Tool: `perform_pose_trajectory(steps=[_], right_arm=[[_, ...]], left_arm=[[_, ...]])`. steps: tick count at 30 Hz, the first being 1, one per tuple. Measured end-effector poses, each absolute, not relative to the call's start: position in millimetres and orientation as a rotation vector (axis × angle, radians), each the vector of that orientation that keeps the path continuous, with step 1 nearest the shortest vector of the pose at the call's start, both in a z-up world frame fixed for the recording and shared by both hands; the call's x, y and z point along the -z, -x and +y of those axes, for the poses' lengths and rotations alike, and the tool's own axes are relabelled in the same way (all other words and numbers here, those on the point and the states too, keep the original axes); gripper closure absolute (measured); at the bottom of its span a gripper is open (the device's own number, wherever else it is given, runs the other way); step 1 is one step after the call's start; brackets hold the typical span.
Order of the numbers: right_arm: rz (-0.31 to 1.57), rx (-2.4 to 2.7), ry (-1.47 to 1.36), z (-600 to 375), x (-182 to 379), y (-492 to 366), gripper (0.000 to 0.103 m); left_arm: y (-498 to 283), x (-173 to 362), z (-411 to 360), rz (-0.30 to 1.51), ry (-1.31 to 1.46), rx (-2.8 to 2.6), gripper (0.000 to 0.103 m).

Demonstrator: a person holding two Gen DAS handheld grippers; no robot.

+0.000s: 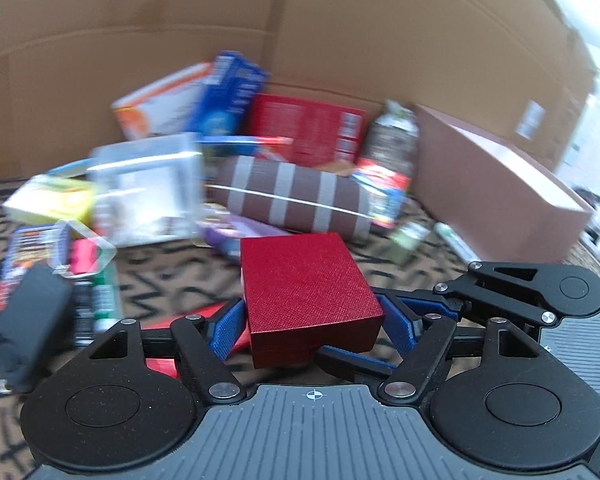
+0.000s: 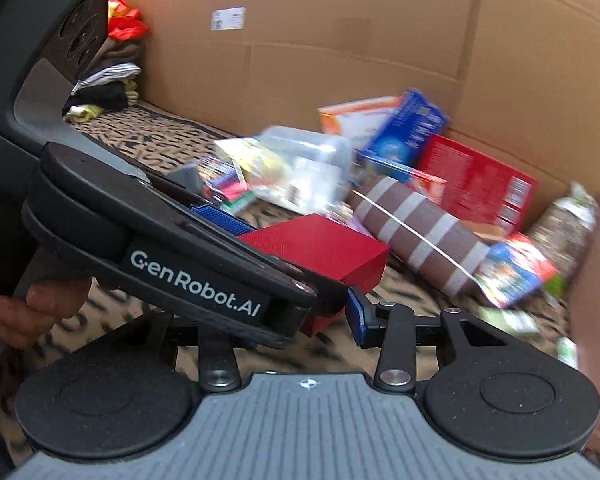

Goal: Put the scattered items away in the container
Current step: 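Close the left tool on the red square box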

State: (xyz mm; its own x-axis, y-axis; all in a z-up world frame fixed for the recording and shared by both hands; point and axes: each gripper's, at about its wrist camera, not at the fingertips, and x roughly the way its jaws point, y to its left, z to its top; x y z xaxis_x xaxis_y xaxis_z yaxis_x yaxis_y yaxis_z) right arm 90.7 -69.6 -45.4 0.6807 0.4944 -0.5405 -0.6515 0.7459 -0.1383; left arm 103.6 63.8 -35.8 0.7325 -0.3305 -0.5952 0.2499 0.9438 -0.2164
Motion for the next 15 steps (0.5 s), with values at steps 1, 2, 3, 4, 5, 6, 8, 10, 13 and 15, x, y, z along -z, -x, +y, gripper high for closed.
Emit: perform_pose_trajectory(steps=[1, 2, 3, 4, 5, 6, 8, 10, 13, 15], right_arm=[[0.510, -0.638, 0.328, -79.2, 45.5, -88.3, 0.056], [0.520, -0.620, 0.320, -88.8, 45.8, -86.0, 0.056], [0.533, -0.601, 0.307, -98.7, 47.3, -84.3, 0.056], [0.548, -0.587, 0.290, -107.9, 50.4, -83.6, 0.055], [0.563, -0.571, 0.274, -116.9, 53.4, -82.9, 0.054], [0.574, -0.553, 0.262, -123.7, 56.8, -82.5, 0.051], [0.578, -0.508, 0.253, -130.7, 61.0, -81.1, 0.041], [0.562, -0.489, 0.240, -133.0, 62.1, -79.3, 0.035], [0.556, -0.511, 0.221, -129.2, 64.1, -80.5, 0.030], [0.557, -0.529, 0.223, -124.4, 67.3, -83.6, 0.030]], left_arm=[[-103.7, 36.9, 54.1, 0.684, 0.117, 0.344, 0.028], [-103.9, 38.1, 44.5, 0.691, 0.110, 0.368, 0.028], [-104.9, 41.5, 35.5, 0.705, 0.106, 0.392, 0.028], [-105.9, 44.8, 26.6, 0.719, 0.102, 0.416, 0.028], [-106.9, 48.7, 18.3, 0.735, 0.094, 0.438, 0.026], [-106.4, 52.5, 10.4, 0.745, 0.082, 0.454, 0.024], [-107.8, 56.2, -0.3, 0.757, 0.065, 0.449, 0.017], [-109.2, 57.0, -2.6, 0.765, 0.060, 0.438, 0.016], [-115.1, 57.0, 0.8, 0.785, 0.089, 0.437, 0.014], [-120.0, 56.9, 2.7, 0.797, 0.100, 0.443, 0.013]])
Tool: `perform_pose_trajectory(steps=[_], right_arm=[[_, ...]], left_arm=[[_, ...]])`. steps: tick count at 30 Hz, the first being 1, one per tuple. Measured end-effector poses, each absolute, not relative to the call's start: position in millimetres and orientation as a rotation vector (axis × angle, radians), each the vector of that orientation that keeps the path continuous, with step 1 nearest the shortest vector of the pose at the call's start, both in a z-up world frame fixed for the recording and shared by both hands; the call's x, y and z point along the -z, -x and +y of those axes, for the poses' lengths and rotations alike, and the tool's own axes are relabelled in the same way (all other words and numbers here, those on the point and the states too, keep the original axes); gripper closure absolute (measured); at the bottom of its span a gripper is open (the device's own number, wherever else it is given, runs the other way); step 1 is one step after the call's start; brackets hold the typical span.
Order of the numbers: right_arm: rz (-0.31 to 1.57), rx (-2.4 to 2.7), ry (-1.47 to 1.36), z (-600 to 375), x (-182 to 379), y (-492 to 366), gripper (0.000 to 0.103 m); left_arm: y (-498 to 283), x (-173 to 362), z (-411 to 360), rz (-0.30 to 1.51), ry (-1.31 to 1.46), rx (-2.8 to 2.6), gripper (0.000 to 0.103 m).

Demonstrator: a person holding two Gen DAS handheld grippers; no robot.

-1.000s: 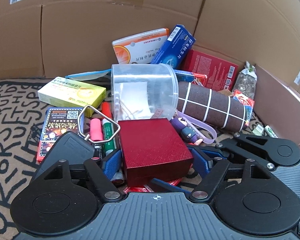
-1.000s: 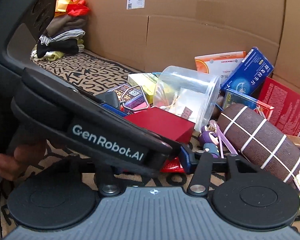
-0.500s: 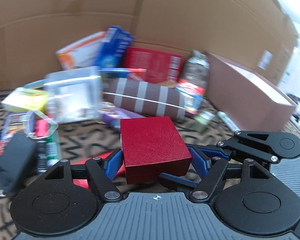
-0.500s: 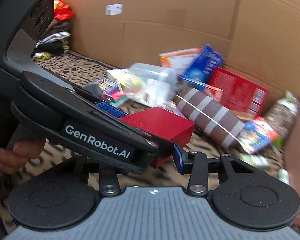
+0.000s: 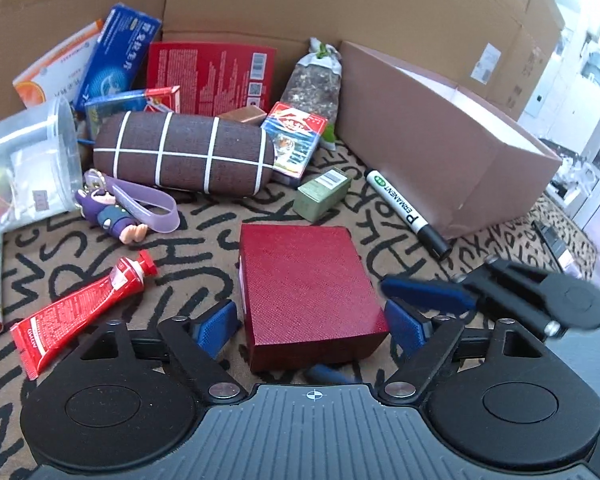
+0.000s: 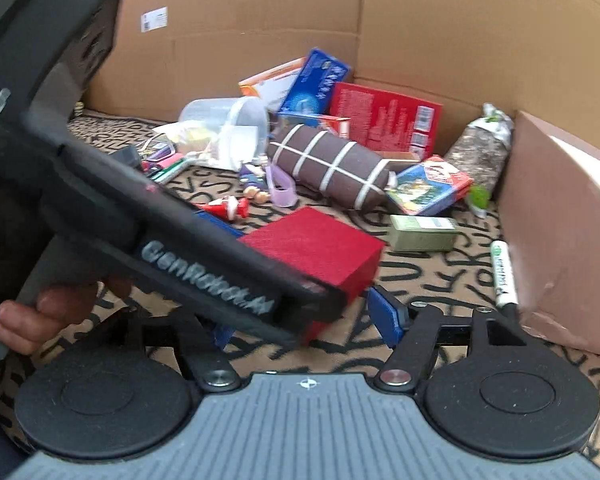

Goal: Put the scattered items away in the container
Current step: 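Close the left tool on the red square box, then lift the red square box with the left tool toward the pink box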

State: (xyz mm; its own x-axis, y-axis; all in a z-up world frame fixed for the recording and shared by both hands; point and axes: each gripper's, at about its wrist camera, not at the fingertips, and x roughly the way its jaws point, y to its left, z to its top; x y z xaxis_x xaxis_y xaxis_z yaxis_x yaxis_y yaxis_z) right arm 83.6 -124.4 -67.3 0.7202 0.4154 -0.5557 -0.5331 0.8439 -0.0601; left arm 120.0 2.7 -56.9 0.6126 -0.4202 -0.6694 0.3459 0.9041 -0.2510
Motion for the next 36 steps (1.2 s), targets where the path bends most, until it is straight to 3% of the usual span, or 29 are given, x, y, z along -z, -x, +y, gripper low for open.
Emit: perform_pose_trajectory(steps=[24, 31, 36], right_arm=[[0.583, -0.521, 0.202, -121.9, 76.8, -99.0, 0.031], [0.586, -0.518, 0.194, -123.5, 78.5, -99.0, 0.031], [0.583, -0.528, 0.164, -127.4, 80.3, -99.6, 0.033]], left_arm=[[-137.5, 55.0, 14.2, 0.822, 0.145, 0.491, 0.019], [-139.3, 56.5, 8.0, 0.831, 0.116, 0.497, 0.016], [-138.3, 59.7, 4.2, 0.829, 0.087, 0.488, 0.023]])
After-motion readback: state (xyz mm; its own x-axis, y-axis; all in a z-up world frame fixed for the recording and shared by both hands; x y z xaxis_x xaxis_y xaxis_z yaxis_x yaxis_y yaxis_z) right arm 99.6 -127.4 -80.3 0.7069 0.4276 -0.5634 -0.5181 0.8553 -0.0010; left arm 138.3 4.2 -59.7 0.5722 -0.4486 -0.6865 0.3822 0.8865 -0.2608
